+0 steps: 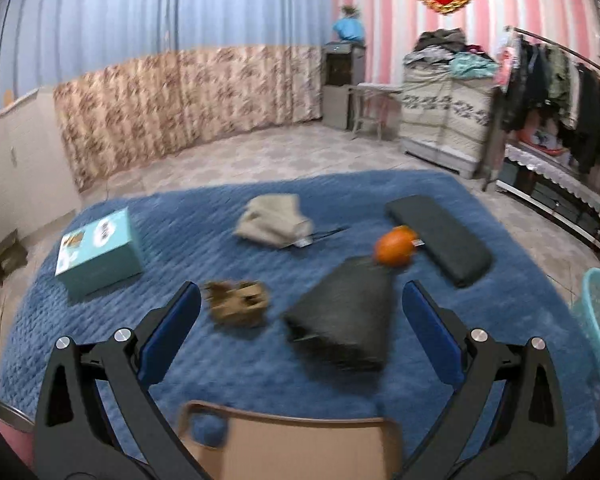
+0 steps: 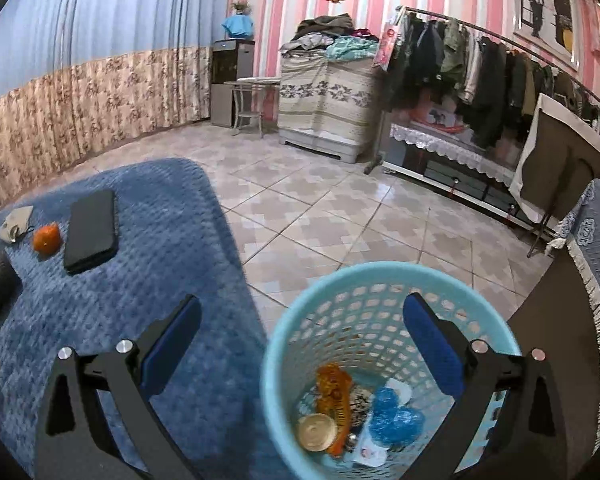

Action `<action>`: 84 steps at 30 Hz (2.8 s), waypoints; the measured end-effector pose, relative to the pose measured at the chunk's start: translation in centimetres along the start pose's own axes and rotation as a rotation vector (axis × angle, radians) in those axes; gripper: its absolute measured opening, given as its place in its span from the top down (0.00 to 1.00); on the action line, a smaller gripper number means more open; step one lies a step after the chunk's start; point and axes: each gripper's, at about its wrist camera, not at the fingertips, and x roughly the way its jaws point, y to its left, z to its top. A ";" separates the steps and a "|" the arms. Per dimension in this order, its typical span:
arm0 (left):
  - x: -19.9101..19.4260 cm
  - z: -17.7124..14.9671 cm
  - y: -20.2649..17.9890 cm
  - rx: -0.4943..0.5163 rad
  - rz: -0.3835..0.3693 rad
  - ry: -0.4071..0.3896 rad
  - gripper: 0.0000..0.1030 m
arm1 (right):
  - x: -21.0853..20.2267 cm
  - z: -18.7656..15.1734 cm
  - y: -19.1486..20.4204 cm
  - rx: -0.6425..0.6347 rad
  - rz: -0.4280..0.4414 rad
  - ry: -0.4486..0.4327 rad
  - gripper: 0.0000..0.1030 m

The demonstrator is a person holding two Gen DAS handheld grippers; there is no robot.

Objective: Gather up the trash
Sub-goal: 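Reach the left tool to the brown paper bag and grasp it, then grasp the black ribbed cup with the right tool while the left tool holds the brown bag, then carry the black cup and the brown bag with both tools over the wastebasket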

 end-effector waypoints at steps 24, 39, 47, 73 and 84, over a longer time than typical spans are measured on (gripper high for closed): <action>8.6 -1.4 6.4 -0.047 -0.168 0.227 0.50 | -3.1 -1.0 11.4 -0.121 0.055 -0.007 0.04; 2.2 -3.3 14.8 -0.177 0.058 0.052 0.50 | -4.5 0.8 24.0 -0.024 0.306 0.000 0.04; 2.3 -2.9 16.6 -0.239 0.104 0.032 0.50 | -2.2 0.6 29.7 -0.061 0.336 0.090 0.04; -0.3 -1.3 12.9 -0.179 0.077 0.012 0.50 | -3.4 1.8 26.7 -0.117 0.433 0.080 0.48; -2.5 0.0 5.1 -0.101 -0.033 -0.023 0.50 | -5.6 2.1 14.8 -0.080 0.251 -0.011 0.48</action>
